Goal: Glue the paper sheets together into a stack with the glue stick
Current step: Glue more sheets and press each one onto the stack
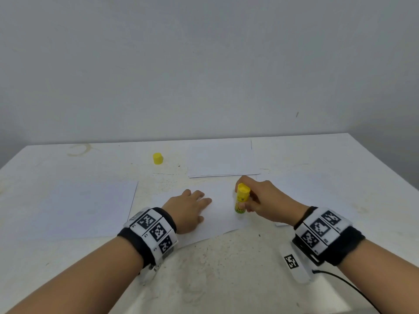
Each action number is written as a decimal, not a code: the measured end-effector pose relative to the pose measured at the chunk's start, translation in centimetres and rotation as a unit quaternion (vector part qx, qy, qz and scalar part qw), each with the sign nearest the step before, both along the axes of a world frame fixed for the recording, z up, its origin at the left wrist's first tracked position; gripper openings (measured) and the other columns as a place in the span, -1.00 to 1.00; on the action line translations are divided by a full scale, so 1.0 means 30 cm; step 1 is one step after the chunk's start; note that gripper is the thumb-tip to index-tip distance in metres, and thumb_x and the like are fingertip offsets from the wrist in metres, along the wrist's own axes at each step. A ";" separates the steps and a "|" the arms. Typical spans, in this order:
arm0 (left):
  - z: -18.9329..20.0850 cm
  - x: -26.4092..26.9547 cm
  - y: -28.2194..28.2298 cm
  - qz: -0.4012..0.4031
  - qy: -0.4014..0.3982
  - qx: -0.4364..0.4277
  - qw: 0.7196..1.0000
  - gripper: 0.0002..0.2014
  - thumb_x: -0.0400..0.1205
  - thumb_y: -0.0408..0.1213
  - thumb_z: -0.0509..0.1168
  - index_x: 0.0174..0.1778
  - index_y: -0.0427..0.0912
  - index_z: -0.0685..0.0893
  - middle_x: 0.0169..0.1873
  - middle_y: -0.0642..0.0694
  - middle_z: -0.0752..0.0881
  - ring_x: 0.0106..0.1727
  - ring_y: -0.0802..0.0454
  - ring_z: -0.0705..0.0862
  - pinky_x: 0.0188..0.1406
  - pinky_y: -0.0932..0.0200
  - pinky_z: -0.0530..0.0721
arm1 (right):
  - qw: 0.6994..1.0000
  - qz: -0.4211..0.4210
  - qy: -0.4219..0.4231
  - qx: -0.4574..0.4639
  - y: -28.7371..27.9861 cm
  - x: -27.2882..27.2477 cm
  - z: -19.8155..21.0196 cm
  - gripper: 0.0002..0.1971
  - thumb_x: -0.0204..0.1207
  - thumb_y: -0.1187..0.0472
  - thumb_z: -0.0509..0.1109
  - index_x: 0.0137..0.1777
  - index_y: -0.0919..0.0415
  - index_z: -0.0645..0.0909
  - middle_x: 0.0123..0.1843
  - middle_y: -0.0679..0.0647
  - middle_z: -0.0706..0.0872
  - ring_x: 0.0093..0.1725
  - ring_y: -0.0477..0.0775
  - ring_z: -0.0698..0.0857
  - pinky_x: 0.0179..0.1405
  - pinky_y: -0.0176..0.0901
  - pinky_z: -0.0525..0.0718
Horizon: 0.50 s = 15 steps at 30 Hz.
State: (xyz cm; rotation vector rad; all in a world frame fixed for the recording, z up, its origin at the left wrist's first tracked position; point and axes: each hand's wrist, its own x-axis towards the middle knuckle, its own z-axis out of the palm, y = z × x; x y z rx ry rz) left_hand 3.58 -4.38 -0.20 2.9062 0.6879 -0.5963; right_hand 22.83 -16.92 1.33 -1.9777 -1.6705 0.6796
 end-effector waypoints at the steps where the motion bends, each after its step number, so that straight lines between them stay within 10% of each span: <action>1: 0.003 -0.002 0.005 -0.011 0.002 0.004 1.000 -0.44 0.75 -0.20 0.07 0.67 0.01 0.05 0.64 -0.05 0.11 0.54 -0.11 0.23 0.32 -0.05 0.54 | 1.000 0.003 0.002 -0.004 -0.011 0.000 0.001 -0.80 0.55 0.28 0.43 0.10 0.17 0.50 -0.21 0.04 0.71 -0.24 0.01 0.70 -0.10 -0.04 0.72; 5: 0.015 -0.009 0.022 -0.023 0.014 0.010 1.000 -0.39 0.69 -0.27 0.17 0.66 0.00 0.12 0.57 -0.07 0.20 0.47 -0.10 0.31 0.17 0.06 0.55 | 1.000 0.002 0.022 -0.018 -0.028 0.021 0.022 -0.81 0.54 0.28 0.44 0.07 0.14 0.51 -0.20 0.08 0.75 -0.28 0.01 0.73 -0.15 -0.08 0.74; 10: 0.018 -0.009 0.017 0.010 0.031 0.018 0.999 -0.23 0.49 0.23 0.38 0.44 -0.21 0.33 0.35 -0.14 0.33 0.37 -0.09 0.34 0.21 0.04 0.54 | 0.957 -0.159 0.223 0.092 0.015 0.065 0.045 -0.77 0.49 0.38 0.48 0.08 0.34 0.53 -0.24 0.19 0.76 -0.33 0.15 0.76 -0.24 -0.10 0.76; 15: -0.013 -0.020 -0.002 -0.010 -0.011 -0.051 0.999 -0.29 0.58 0.15 0.32 0.56 -0.06 0.21 0.63 -0.06 0.06 0.60 -0.05 0.11 0.45 -0.06 0.43 | 0.950 -0.180 0.241 0.088 0.082 0.062 0.014 -0.71 0.48 0.36 0.50 0.14 0.30 0.51 -0.25 0.17 0.76 -0.31 0.18 0.77 -0.16 -0.01 0.77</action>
